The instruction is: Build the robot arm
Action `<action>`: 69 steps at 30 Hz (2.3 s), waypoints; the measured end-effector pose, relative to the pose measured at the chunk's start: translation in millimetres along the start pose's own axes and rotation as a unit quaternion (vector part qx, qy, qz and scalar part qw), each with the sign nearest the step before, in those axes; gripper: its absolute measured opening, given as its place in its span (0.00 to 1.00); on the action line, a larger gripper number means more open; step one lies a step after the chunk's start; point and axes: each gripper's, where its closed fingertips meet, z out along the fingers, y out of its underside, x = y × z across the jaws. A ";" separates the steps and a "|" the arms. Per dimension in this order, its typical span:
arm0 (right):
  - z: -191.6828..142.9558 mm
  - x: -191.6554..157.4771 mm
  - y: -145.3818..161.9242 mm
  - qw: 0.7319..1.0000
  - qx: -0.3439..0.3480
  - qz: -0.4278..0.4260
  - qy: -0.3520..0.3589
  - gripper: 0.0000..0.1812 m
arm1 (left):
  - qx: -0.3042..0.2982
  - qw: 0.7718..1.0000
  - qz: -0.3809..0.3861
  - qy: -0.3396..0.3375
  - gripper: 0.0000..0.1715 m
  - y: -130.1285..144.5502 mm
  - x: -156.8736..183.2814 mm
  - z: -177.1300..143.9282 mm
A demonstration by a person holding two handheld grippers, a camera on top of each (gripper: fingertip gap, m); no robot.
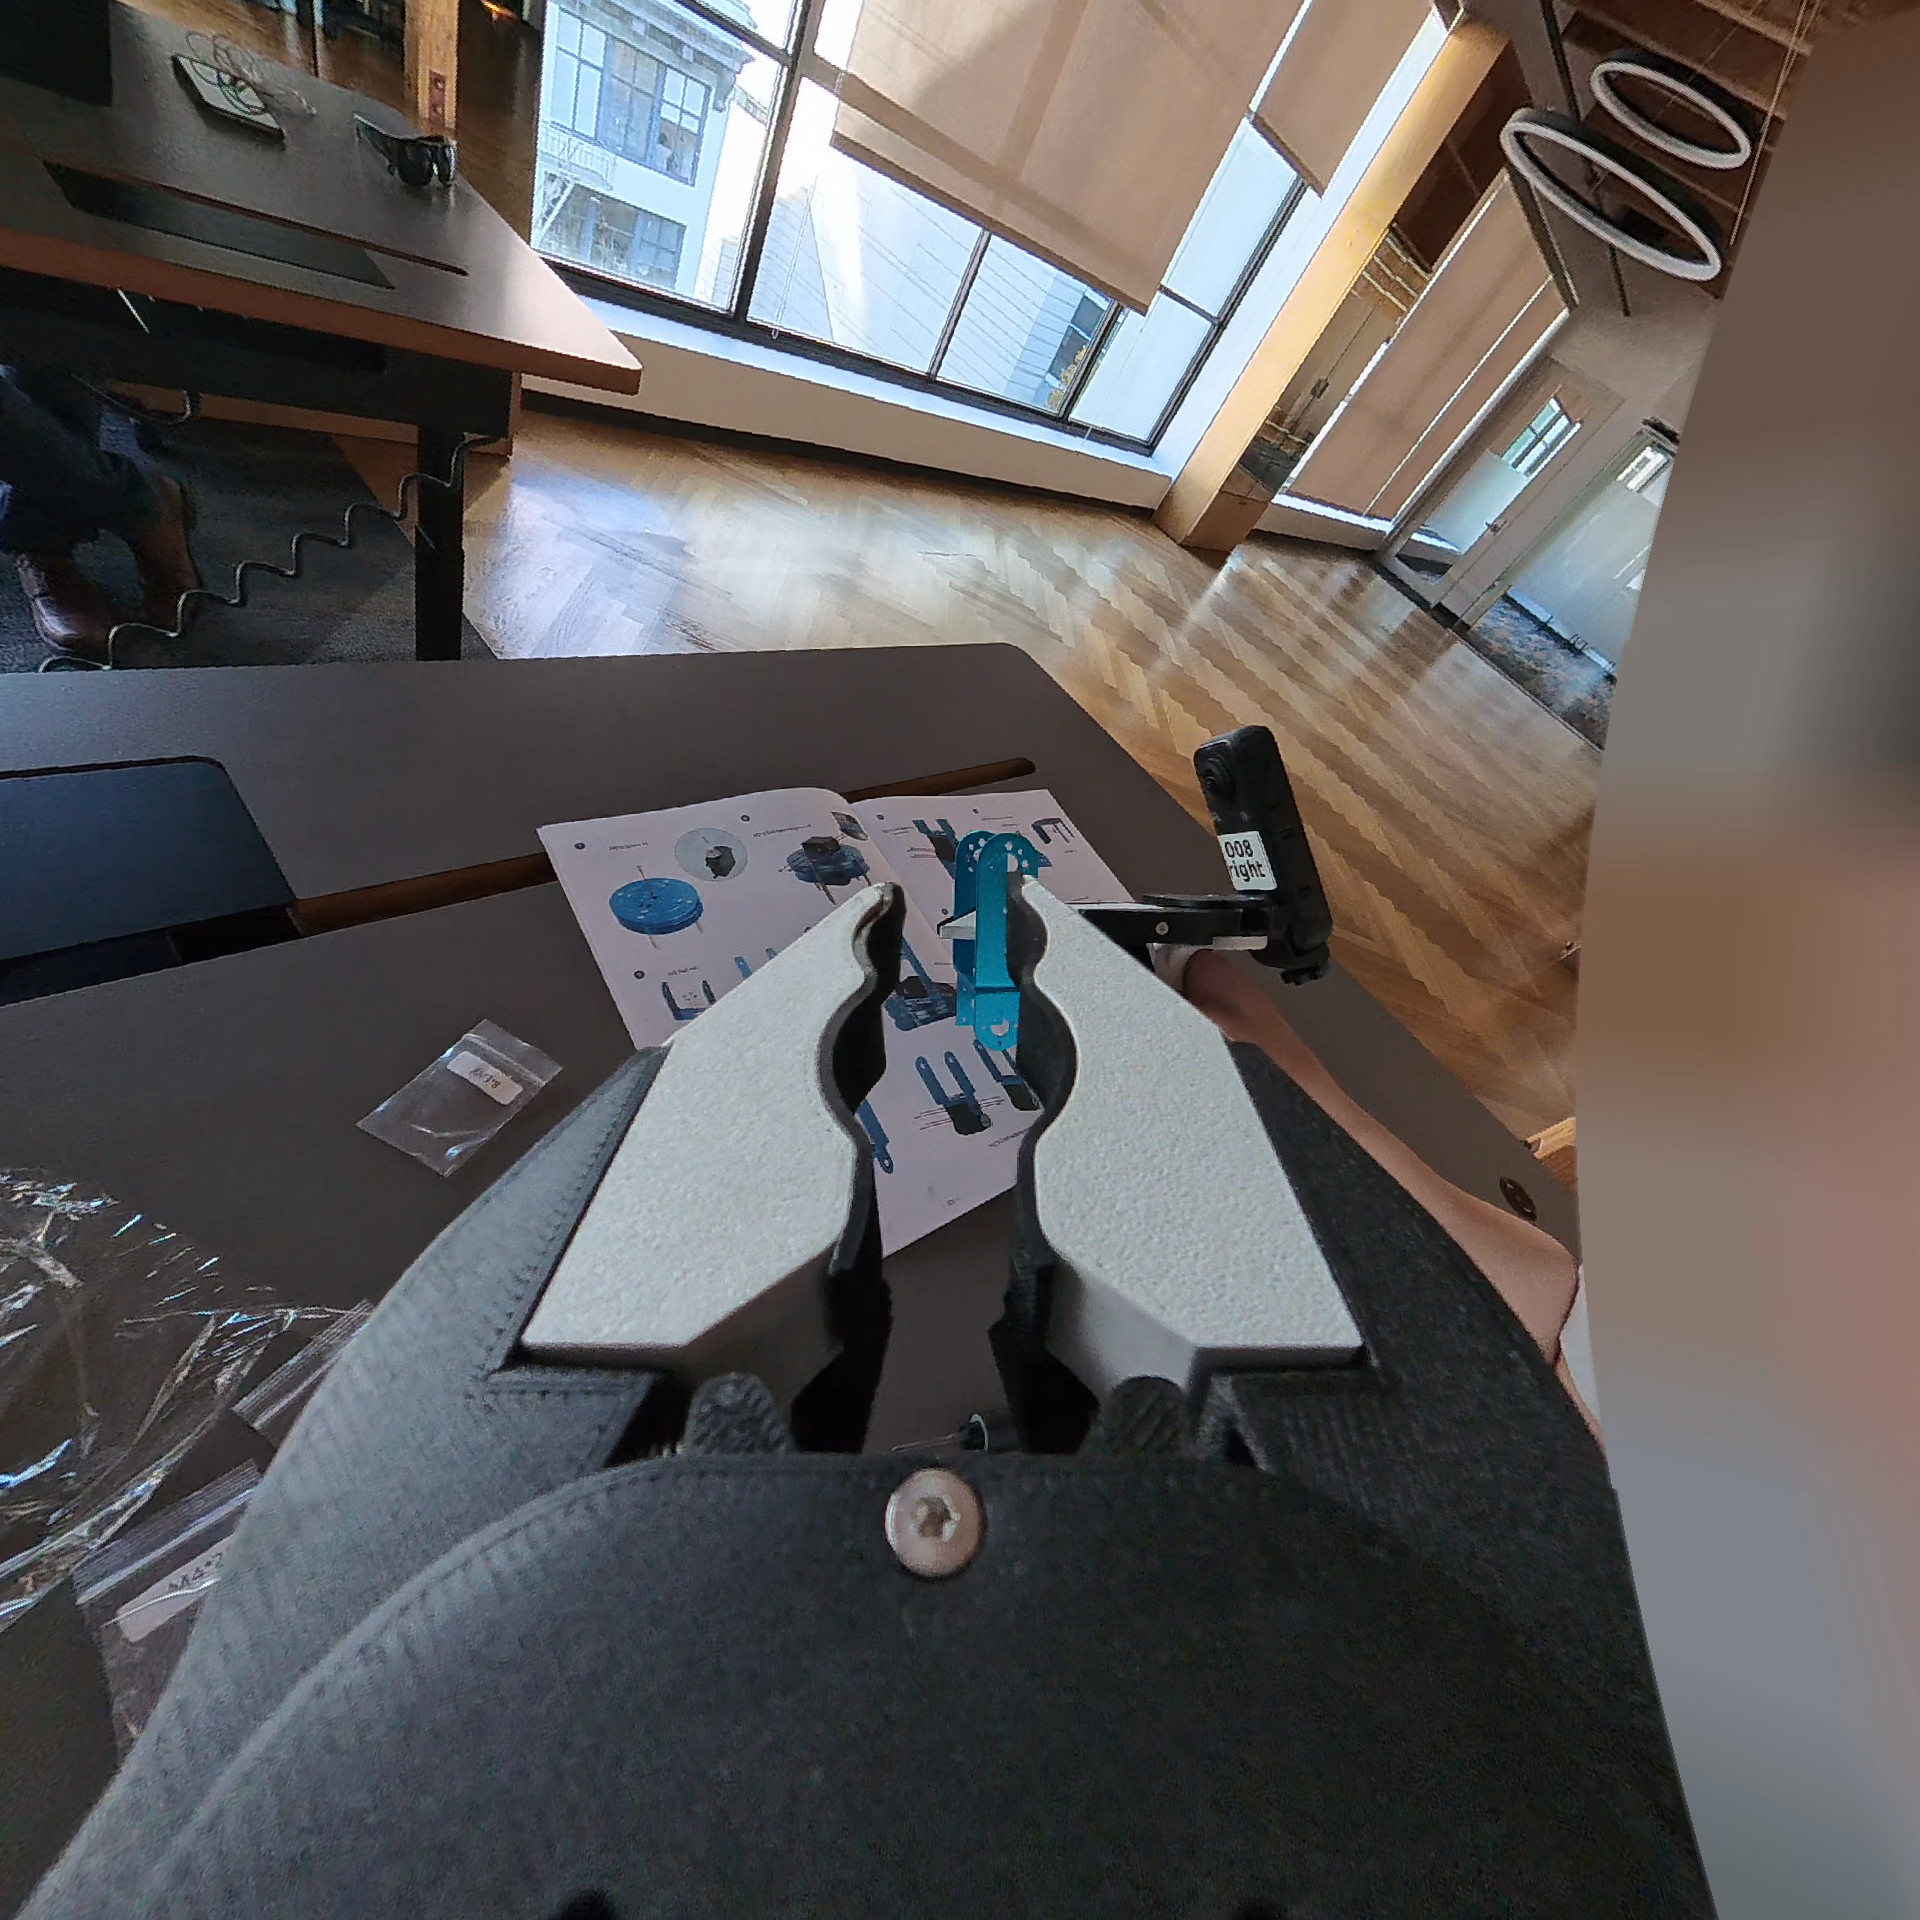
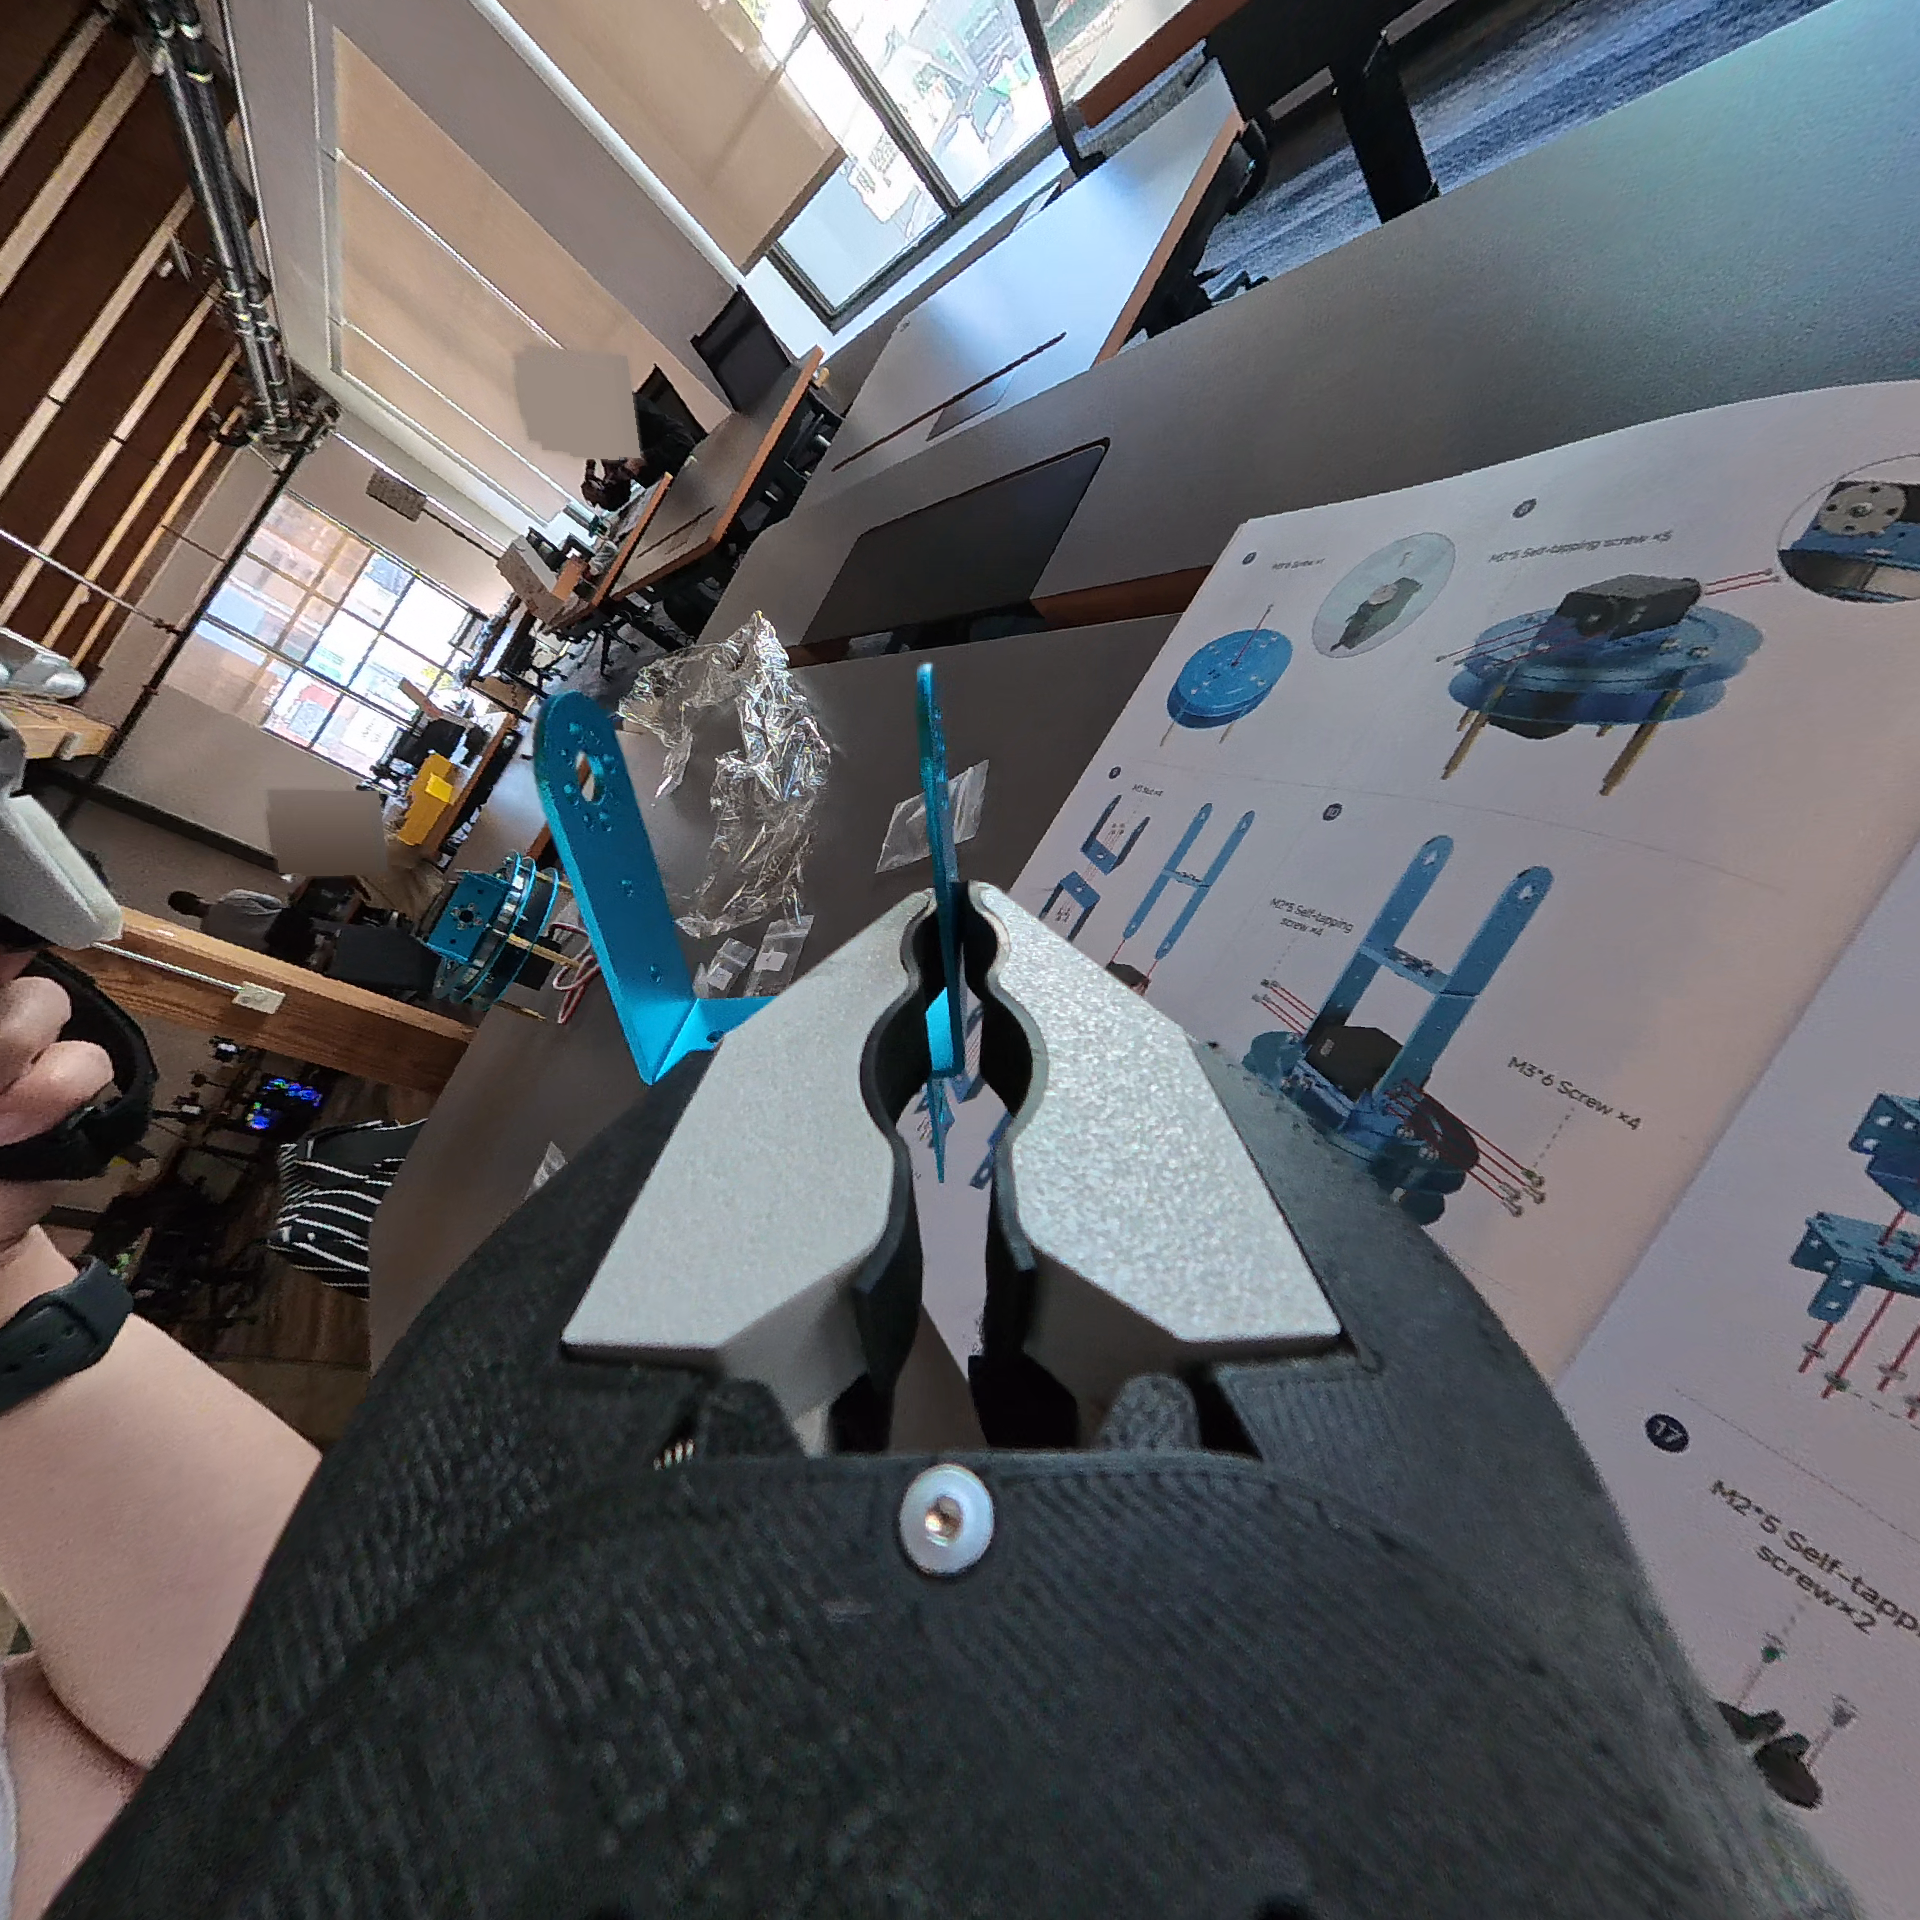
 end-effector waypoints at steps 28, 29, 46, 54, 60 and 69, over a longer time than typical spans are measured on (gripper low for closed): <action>-8.4 -13.9 -11.2 0.999 0.009 0.018 -0.040 0.00 | -0.002 1.000 0.003 0.019 0.11 -0.5 12.3 4.1; -8.9 -14.6 -11.9 0.999 0.010 0.017 -0.041 0.00 | -0.001 1.000 0.003 0.020 0.11 -0.7 12.6 3.8; -17.8 -30.9 -20.4 0.998 0.018 0.010 -0.062 0.00 | 0.002 1.000 0.003 0.027 0.11 -2.0 17.4 2.9; -19.3 -36.3 -21.2 0.997 0.019 0.016 -0.074 0.00 | -0.002 1.000 0.007 0.028 0.11 -0.9 19.3 3.3; -20.7 -39.6 -22.4 0.997 0.020 0.013 -0.077 0.00 | 0.002 1.000 0.007 0.029 0.11 -2.5 19.9 0.5; -25.5 -50.6 -26.2 0.996 0.028 0.004 -0.086 0.00 | 0.006 1.000 0.011 0.028 0.11 -4.4 22.2 -2.5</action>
